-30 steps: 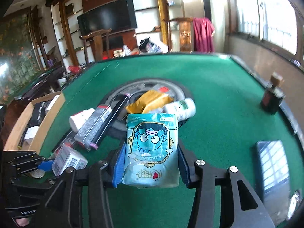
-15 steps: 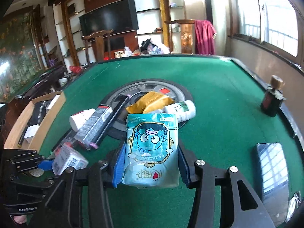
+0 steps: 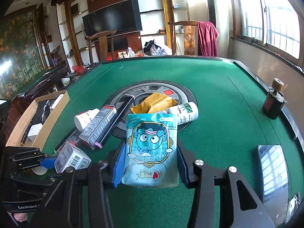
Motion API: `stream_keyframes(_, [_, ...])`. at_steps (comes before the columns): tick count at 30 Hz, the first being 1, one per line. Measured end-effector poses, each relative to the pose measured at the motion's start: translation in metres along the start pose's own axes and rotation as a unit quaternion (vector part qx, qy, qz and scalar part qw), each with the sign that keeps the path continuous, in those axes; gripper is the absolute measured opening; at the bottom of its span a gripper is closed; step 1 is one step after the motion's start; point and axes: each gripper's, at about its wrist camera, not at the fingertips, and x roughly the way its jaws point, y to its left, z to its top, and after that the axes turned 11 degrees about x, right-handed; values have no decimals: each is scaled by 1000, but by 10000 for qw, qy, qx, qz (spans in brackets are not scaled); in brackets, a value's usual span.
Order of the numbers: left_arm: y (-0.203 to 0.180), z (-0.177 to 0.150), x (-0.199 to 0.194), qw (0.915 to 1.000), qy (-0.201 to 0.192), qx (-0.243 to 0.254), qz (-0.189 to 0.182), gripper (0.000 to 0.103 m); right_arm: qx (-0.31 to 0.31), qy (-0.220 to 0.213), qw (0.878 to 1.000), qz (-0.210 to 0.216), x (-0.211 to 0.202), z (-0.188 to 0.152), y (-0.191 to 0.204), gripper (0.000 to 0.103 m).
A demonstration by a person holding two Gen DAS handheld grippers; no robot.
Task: Organize objects
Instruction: 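Lift the medicine box with the left tool while the right tool lifts the snack bag, then carry the medicine box in the left tool and snack bag in the right tool over the cardboard box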
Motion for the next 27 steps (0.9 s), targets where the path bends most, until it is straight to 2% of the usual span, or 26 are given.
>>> stream_keyframes(6, [15, 2, -28, 9987, -312, -377, -139, 34, 30, -12, 9999, 131, -2, 2, 3, 48])
stream_keyframes(10, [28, -4, -59, 9971, -570, -497, -4, 34, 125, 91, 9994, 301, -4, 1, 10, 48])
stream_keyframes(13, [43, -13, -80, 9955, -704, -634, 85, 34, 317, 269, 9974, 588, -3, -1, 20, 49])
stream_keyframes(19, [76, -37, -113, 9906, -890, -972, 369, 34, 179, 392, 9951, 890, -7, 2, 55, 50])
stream_keyframes(27, [125, -75, -140, 9801, -1008, -1573, 667, 34, -315, 570, 9892, 1311, -9, 6, 123, 50])
